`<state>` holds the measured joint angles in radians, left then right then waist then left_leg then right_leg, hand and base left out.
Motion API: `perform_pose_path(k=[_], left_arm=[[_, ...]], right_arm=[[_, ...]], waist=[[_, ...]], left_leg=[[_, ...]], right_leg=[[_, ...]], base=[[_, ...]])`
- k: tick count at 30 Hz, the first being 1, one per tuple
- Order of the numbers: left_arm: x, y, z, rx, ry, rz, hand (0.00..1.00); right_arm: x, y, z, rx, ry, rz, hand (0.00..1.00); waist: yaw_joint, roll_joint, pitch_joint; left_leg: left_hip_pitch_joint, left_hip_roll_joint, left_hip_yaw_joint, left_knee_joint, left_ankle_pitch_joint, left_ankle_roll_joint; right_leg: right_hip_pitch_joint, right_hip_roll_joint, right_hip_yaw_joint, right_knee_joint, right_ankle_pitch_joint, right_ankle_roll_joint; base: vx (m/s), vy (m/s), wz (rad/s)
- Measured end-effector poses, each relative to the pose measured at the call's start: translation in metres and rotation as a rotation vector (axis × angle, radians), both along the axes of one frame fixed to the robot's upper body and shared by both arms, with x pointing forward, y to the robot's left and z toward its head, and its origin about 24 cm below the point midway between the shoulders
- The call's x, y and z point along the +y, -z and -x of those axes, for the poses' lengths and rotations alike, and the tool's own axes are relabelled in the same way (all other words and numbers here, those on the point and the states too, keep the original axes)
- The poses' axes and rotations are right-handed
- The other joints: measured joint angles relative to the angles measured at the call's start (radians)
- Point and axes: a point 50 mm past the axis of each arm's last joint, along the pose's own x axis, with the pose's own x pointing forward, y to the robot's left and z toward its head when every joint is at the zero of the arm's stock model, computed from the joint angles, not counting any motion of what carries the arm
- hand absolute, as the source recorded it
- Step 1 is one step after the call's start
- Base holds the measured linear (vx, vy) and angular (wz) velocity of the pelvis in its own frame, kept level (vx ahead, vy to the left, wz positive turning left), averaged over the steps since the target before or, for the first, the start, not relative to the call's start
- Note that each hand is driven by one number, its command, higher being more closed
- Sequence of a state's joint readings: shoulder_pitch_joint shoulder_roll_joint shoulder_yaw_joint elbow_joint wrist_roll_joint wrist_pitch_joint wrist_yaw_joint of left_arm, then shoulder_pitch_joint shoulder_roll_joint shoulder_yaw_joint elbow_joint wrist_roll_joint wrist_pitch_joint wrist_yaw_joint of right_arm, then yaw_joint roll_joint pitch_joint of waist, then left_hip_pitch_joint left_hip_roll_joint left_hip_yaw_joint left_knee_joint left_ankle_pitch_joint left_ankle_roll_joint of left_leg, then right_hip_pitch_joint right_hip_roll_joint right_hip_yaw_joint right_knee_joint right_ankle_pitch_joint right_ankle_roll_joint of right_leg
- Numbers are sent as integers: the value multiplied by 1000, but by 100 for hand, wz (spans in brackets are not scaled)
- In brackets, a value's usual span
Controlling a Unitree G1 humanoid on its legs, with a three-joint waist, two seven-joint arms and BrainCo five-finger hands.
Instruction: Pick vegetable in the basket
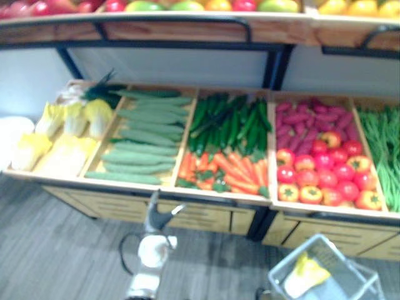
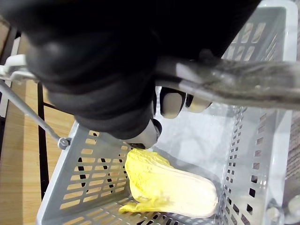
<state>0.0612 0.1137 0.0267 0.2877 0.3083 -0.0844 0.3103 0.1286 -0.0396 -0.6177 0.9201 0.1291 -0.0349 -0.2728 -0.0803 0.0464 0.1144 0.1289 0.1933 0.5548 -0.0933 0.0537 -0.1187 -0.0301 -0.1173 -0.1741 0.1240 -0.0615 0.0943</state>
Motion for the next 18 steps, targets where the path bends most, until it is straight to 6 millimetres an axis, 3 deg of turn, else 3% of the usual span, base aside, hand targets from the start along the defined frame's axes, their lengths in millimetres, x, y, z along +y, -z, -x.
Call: perform_pose_path(k=[2,9,18], left_arm=[[-2,-7,-8,-27,20,-35,0],[1,-30,-28,-103,69,-213,0],[-18,-75,-61,-285,126,-318,0]], right_arm=[[3,1,0,2,-2,-8,100],[11,1,-6,-7,-67,-5,100],[11,-8,-17,-71,-88,37,100]], waist=[[-3,12,1],[-24,-2,17],[-28,16,77]], left_leg=[[19,18,32,-1,1,-3],[28,30,126,-1,-3,-15],[-13,33,202,11,-8,-20]], right_leg=[[9,24,16,-12,3,-4],[-4,45,82,-61,39,-9],[-75,50,134,-67,63,-9]], base=[[82,-101,-30],[-1,-20,-29],[-35,-6,-19]])
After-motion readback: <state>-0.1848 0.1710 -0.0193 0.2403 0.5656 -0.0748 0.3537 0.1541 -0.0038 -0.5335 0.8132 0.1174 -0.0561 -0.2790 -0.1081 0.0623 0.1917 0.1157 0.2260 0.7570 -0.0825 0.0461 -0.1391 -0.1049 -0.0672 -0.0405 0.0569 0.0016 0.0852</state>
